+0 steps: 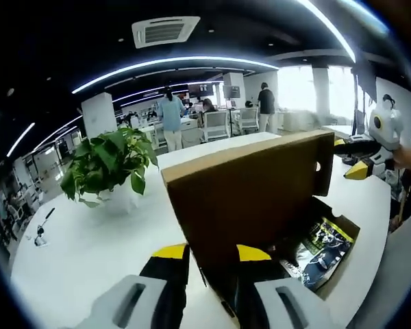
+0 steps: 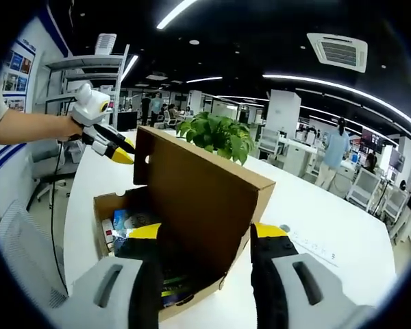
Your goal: Operate the shoe box by opening the lid, removing the specified soft item, and placing it in the target area until the item is outside and the box remains undamaged.
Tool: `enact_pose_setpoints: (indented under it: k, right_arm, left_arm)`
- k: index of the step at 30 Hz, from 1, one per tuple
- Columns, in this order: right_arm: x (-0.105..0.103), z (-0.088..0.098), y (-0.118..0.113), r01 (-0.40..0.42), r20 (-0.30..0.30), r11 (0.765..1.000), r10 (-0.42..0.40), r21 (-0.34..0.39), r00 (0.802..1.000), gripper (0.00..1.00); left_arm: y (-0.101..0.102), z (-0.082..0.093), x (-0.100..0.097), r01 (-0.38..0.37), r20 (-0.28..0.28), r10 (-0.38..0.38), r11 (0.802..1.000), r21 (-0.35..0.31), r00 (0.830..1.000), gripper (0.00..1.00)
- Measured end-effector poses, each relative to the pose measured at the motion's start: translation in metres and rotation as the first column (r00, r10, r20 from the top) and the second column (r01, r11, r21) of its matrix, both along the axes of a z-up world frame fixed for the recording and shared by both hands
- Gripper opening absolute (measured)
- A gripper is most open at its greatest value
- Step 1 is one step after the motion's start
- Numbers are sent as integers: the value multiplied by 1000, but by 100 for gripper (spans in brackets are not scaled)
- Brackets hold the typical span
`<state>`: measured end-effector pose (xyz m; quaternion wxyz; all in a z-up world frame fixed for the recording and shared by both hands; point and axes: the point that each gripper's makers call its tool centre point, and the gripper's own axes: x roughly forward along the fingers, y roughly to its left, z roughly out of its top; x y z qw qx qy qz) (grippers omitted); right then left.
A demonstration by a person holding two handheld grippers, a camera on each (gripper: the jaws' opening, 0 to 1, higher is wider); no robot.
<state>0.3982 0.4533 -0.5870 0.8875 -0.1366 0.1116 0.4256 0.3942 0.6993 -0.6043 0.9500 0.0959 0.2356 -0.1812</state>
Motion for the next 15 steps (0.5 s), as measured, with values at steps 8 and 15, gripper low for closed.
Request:
enact_pose_setpoints:
  k: [8,15]
  right_arm:
    - [11,0,1,12,-4,1000,-12,1,1000,44]
    - [22,0,0,31,-3,1000,-31,0,1000,40]
  left_arm:
    - [11,1,11,-46,10,46,999,-4,999,14]
    - [15,1,20,-69,15,69,997,25,998,7]
